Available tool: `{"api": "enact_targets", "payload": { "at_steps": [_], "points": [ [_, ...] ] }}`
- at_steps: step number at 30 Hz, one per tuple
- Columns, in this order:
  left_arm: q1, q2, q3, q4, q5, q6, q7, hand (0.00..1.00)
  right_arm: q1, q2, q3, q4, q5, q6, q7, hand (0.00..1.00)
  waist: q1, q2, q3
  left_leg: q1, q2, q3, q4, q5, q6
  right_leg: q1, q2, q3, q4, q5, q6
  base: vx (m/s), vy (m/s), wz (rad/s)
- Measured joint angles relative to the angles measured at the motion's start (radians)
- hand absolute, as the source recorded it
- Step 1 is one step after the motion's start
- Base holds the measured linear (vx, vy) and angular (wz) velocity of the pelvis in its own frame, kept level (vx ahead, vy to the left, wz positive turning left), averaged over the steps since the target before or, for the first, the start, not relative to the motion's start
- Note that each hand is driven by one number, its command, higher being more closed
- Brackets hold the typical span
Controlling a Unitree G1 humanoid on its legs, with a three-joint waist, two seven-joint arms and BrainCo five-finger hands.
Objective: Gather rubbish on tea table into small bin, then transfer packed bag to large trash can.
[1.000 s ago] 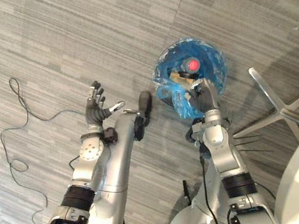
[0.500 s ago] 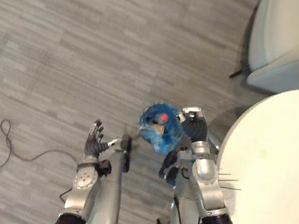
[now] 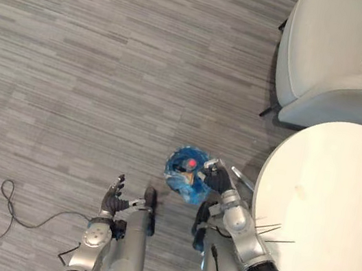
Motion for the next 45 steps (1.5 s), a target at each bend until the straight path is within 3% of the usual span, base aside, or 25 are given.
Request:
{"api": "enact_targets", "payload": {
  "at_steps": [4,6,9,12,15,18,23,25,26,28,37,42,45],
  "points": [
    [-0.043,0.0,-0.004,0.032,-0.003,-0.005,0.022,0.0,-0.113,-0.084,-0.006,0.082,-0.081,0.018,-0.054,0.0,0.004,0.059,0.021,-0.153,0.016,-0.017,0.116,-0.02,0.017,-0.141,-0.003,0.002,0.106,-0.013,-0.003,-0.14,0.019,-0.01],
    [-0.07,-0.001,-0.01,0.047,-0.005,-0.006,0.027,0.0,-0.144,-0.111,-0.009,0.105,-0.1,0.02,-0.084,0.0,0.006,0.072,0.027,-0.229,0.015,-0.024,0.164,-0.026,0.023,-0.219,-0.016,0.003,0.165,-0.031,-0.006,-0.19,0.019,0.05],
    [-0.106,-0.02,-0.018,0.044,-0.02,-0.008,0.048,0.0,-0.182,-0.139,-0.007,0.136,-0.108,0.044,-0.107,0.0,0.036,0.086,0.035,-0.363,0.015,-0.024,0.222,-0.029,0.028,-0.363,-0.024,0.027,0.242,-0.04,-0.002,-0.17,0.007,-0.02],
    [-0.108,-0.043,-0.008,0.015,-0.041,-0.012,0.066,0.0,-0.202,-0.138,0.004,0.138,-0.122,0.065,-0.108,0.0,0.038,0.092,0.039,-0.436,0.018,-0.019,0.245,-0.029,0.028,-0.441,-0.031,0.03,0.274,-0.04,-0.002,-0.11,-0.005,0.0],
    [-0.157,-0.088,0.029,-0.034,-0.06,-0.023,0.077,0.0,-0.26,-0.152,0.017,0.138,-0.132,0.083,-0.109,0.0,0.06,0.101,0.059,-0.544,0.038,0.01,0.251,-0.028,0.027,-0.557,-0.036,0.03,0.298,-0.04,-0.001,-0.07,-0.03,0.03],
    [-0.189,-0.095,0.05,-0.104,-0.084,-0.032,0.087,0.0,-0.316,-0.173,0.042,0.13,-0.132,0.098,-0.113,0.0,0.081,0.103,0.086,-0.64,0.07,0.014,0.366,-0.045,0.033,-0.656,-0.048,0.021,0.385,-0.041,-0.003,-0.04,-0.027,-0.06],
    [-0.243,-0.108,0.086,-0.23,-0.145,-0.068,0.088,0.0,-0.419,-0.21,0.066,0.14,-0.131,0.139,-0.103,0.0,0.091,0.106,0.112,-0.842,0.076,0.001,0.501,-0.059,0.053,-0.855,-0.077,0.024,0.541,-0.078,-0.006,-0.05,-0.007,0.09],
    [-0.259,-0.099,0.094,-0.239,-0.165,-0.069,0.087,0.0,-0.452,-0.207,0.069,0.158,-0.13,0.143,-0.101,0.0,0.082,0.105,0.112,-0.885,0.068,0.01,0.508,-0.058,0.052,-0.9,-0.09,0.028,0.554,-0.086,-0.006,-0.04,0.017,0.15],
    [-0.255,-0.094,0.1,-0.244,-0.175,-0.07,0.087,0.0,-0.459,-0.208,0.07,0.166,-0.13,0.146,-0.099,1.0,0.094,0.103,0.114,-0.917,0.074,-0.008,0.569,-0.084,0.043,-0.921,-0.092,0.023,0.584,-0.088,-0.009,-0.02,0.025,-0.05],
    [-0.257,-0.099,0.103,-0.252,-0.204,-0.07,0.086,0.0,-0.471,-0.207,0.071,0.166,-0.123,0.148,-0.098,1.0,0.096,0.103,0.115,-0.94,0.069,-0.008,0.609,-0.1,0.076,-0.955,-0.105,0.034,0.64,-0.108,-0.002,-0.02,0.041,-0.04],
    [-0.261,-0.086,0.103,-0.264,-0.211,-0.068,0.083,0.0,-0.493,-0.177,0.089,0.19,-0.05,0.151,-0.073,1.0,0.096,0.1,0.115,-0.964,0.071,-0.005,0.637,-0.108,0.074,-0.978,-0.118,0.033,0.685,-0.141,-0.004,-0.01,0.011,0.07],
    [-0.263,-0.073,0.107,-0.247,-0.208,-0.058,0.083,0.0,-0.467,-0.172,0.08,0.101,-0.001,0.148,-0.073,1.0,0.077,0.097,0.115,-0.939,0.076,-0.006,0.638,-0.111,0.075,-0.954,-0.117,0.03,0.687,-0.148,-0.011,0.0,0.0,0.0],
    [-0.263,-0.071,0.107,-0.244,-0.197,-0.045,0.083,0.0,-0.43,-0.16,0.072,0.026,0.022,0.147,-0.074,1.0,0.073,0.08,0.114,-0.901,0.08,-0.007,0.635,-0.113,0.072,-0.917,-0.114,0.026,0.683,-0.149,-0.012,-0.02,0.004,-0.01]
  ]
}}
